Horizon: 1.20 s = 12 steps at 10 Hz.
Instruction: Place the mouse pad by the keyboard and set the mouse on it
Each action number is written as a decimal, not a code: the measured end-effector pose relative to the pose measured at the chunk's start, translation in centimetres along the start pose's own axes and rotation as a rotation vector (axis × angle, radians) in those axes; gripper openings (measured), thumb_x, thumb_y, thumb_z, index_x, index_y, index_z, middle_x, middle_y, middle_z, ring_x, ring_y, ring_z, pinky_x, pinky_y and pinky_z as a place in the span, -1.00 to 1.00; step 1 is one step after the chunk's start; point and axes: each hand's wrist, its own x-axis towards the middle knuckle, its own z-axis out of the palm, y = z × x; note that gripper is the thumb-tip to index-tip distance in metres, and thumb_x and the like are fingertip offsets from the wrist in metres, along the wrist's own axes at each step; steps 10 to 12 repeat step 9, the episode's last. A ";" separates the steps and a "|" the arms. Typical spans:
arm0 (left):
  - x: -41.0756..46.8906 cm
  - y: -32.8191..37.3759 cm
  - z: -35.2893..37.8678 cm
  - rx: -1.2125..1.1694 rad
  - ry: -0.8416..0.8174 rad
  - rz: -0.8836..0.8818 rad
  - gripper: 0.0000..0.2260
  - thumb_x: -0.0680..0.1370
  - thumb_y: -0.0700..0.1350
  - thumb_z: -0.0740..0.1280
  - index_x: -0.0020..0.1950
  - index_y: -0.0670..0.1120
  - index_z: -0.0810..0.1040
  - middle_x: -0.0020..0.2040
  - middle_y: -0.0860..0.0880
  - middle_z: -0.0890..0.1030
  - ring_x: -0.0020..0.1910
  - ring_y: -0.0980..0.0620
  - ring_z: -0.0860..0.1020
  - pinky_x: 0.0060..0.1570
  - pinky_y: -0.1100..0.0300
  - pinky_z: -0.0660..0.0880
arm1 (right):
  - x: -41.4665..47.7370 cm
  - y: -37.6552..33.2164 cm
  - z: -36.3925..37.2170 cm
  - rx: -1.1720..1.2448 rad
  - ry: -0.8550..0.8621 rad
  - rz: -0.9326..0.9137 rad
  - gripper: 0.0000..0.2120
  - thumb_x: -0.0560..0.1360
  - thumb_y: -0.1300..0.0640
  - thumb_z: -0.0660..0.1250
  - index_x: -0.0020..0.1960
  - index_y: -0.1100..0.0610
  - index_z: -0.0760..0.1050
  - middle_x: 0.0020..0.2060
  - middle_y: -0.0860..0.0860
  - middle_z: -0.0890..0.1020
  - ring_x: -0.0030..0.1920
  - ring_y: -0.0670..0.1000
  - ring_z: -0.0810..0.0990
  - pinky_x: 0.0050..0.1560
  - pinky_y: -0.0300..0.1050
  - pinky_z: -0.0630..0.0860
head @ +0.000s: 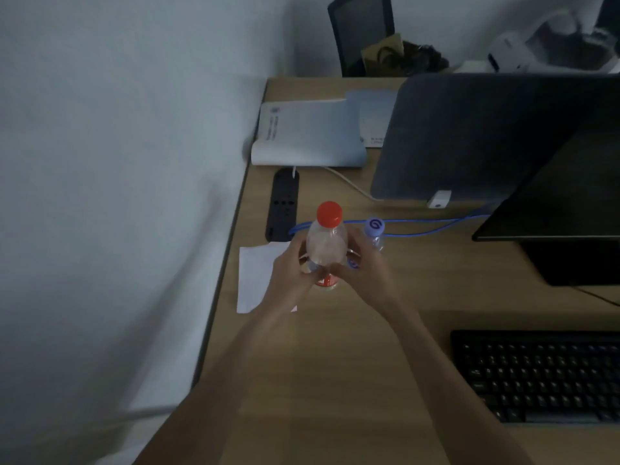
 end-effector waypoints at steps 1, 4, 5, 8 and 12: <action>1.6 -1.3 -0.1 -0.015 -0.015 0.004 -0.46 0.34 -0.21 0.47 0.28 -0.16 0.38 0.20 -0.14 0.56 0.18 -0.02 0.53 0.16 0.21 0.45 | 1.3 0.9 0.6 -0.006 0.033 0.003 -0.53 0.32 0.32 0.43 0.18 0.17 0.39 0.01 -0.03 0.53 0.04 -0.06 0.54 0.07 -0.30 0.48; 2.8 -3.3 -0.2 -0.024 -0.052 0.022 -0.45 0.34 -0.20 0.46 0.28 -0.14 0.38 0.08 0.03 0.51 0.09 0.10 0.50 -0.03 0.53 0.44 | 2.1 2.7 1.9 0.017 0.054 0.038 -0.49 0.33 0.29 0.43 0.24 0.13 0.38 0.02 -0.07 0.54 0.04 -0.13 0.55 -0.02 -0.43 0.47; 3.0 -3.4 0.0 -0.035 -0.048 0.017 -0.45 0.34 -0.19 0.46 0.29 -0.14 0.37 0.08 0.03 0.50 0.10 0.10 0.49 -0.03 0.54 0.42 | 2.3 2.9 1.9 0.010 0.060 0.043 -0.49 0.33 0.29 0.42 0.24 0.13 0.38 -0.01 -0.11 0.54 0.02 -0.19 0.54 -0.01 -0.46 0.46; 3.0 -3.8 -0.1 -0.027 -0.071 0.033 -0.40 0.33 -0.20 0.47 0.32 -0.10 0.33 0.12 0.08 0.47 0.13 0.14 0.44 -0.07 0.61 0.37 | 1.9 2.7 1.9 -0.043 0.043 0.045 -0.49 0.33 0.29 0.40 0.25 0.13 0.37 -0.06 -0.06 0.55 -0.10 -0.29 0.51 -0.15 -0.50 0.42; 2.3 -3.7 -0.6 -0.037 -0.075 0.028 -0.34 0.31 -0.21 0.48 0.35 -0.09 0.29 0.17 0.09 0.44 0.19 0.15 0.40 -0.03 0.65 0.30 | 1.0 1.9 1.6 -0.061 0.064 0.027 -0.46 0.35 0.26 0.40 0.28 0.09 0.34 0.03 -0.03 0.56 0.01 -0.18 0.52 -0.08 -0.44 0.45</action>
